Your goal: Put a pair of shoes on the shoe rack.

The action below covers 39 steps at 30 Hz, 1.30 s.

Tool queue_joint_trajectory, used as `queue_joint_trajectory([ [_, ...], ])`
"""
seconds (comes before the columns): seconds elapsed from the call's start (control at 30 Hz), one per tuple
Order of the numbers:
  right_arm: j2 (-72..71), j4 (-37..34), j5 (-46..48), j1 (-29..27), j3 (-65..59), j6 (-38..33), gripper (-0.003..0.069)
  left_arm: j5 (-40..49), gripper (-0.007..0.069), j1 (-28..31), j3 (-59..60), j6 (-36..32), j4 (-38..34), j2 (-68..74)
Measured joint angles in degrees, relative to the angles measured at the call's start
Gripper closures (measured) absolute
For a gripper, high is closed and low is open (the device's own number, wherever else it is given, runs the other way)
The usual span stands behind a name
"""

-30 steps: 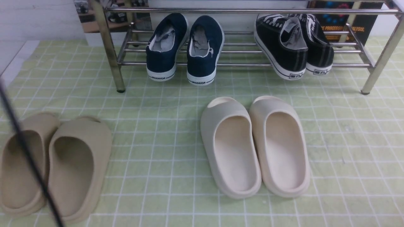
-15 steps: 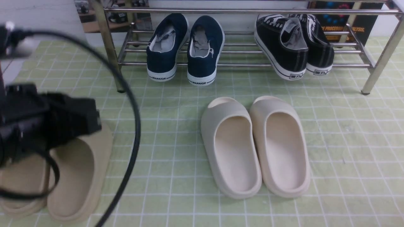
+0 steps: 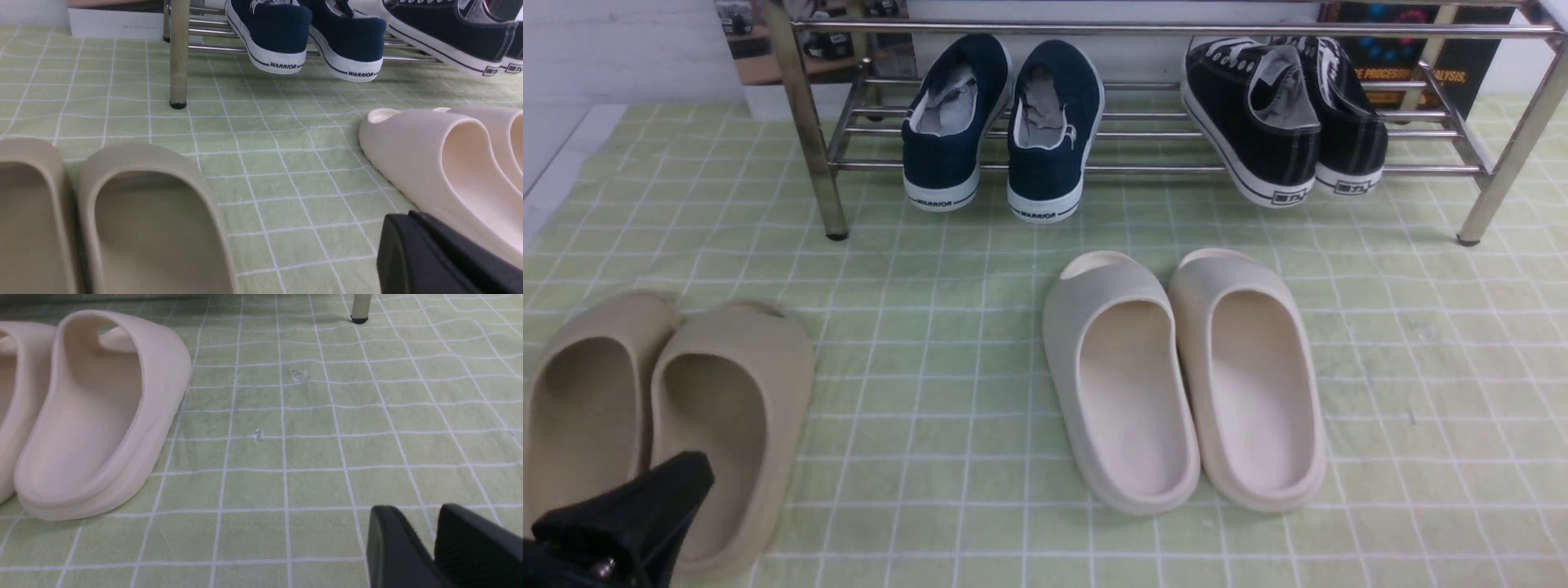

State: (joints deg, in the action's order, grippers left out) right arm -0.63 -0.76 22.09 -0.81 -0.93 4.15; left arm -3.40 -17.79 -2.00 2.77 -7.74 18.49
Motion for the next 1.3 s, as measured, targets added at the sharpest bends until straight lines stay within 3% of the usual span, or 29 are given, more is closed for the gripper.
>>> queue_joint_trajectory([
  [0.17,0.0,0.0,0.0,-0.2,0.0,0.0,0.0450,3.7,0.0638,3.0,3.3,-0.1,-1.7,-9.0],
  [0.3,0.0,0.0,0.0,-0.2,0.0,0.0,0.0443,15.0,0.0638,10.4,3.6,-0.1,-0.1,-18.3],
  [0.5,0.0,0.0,-0.1,-0.3,0.0,0.0,0.0440,25.8,0.0638,16.6,3.7,2.8,1.6,-19.1],
  [1.3,0.0,0.1,-0.1,-0.3,0.0,0.0,0.0422,25.4,0.0638,17.1,3.7,3.0,2.9,-19.1],
])
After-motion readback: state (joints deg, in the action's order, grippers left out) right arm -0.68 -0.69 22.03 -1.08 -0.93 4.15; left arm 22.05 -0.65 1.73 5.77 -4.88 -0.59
